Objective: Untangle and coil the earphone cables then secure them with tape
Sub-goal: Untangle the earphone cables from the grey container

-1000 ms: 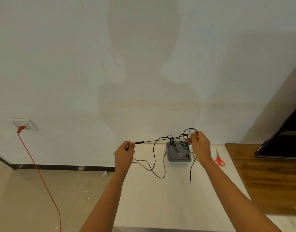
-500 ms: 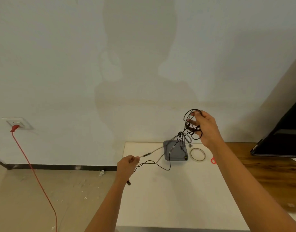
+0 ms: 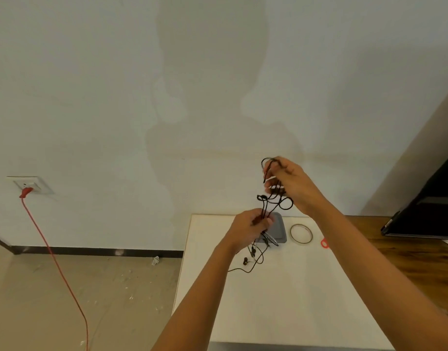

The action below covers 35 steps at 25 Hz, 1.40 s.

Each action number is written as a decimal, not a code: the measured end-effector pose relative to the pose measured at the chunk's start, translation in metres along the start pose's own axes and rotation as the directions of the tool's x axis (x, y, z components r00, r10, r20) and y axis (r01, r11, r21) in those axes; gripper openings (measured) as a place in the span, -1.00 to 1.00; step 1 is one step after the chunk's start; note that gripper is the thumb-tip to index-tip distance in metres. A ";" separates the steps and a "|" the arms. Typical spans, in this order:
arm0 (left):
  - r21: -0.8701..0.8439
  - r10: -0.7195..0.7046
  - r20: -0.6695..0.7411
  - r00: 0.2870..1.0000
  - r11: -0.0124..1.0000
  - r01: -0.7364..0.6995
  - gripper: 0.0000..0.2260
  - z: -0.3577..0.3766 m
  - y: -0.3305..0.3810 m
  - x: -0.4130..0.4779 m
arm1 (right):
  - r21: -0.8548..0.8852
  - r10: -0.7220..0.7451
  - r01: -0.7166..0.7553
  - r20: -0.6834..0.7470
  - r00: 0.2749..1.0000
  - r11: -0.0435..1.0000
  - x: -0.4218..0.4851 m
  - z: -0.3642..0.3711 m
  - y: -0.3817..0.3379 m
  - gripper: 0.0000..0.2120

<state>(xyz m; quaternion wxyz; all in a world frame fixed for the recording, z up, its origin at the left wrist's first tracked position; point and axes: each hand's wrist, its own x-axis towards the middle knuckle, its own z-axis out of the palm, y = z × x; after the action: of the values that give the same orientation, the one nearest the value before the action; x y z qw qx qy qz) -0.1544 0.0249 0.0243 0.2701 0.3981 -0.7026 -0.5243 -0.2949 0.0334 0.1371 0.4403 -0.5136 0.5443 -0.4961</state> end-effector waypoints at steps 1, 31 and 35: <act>-0.004 0.016 -0.052 0.999 1.000 -0.016 -0.84 -0.002 -0.007 -0.001 | 0.053 -0.048 0.051 -0.058 0.997 0.997 0.001 -0.004 -0.005 -0.77; -0.299 -0.125 -0.194 0.973 0.952 0.063 -0.80 -0.035 -0.022 -0.032 | -0.887 -0.073 0.329 0.323 0.943 0.323 -0.004 -0.004 0.047 -0.32; -0.342 -0.113 -0.142 0.983 0.938 0.058 -0.80 -0.038 -0.014 -0.034 | -0.833 0.041 0.312 0.370 0.928 0.456 -0.008 0.023 0.082 -0.62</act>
<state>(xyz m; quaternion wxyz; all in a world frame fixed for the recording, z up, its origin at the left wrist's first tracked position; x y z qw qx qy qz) -0.1019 0.0315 0.0242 0.3665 0.4170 -0.5608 -0.6142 -0.2820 0.0382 0.0525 0.1567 -0.7852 0.5935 -0.0818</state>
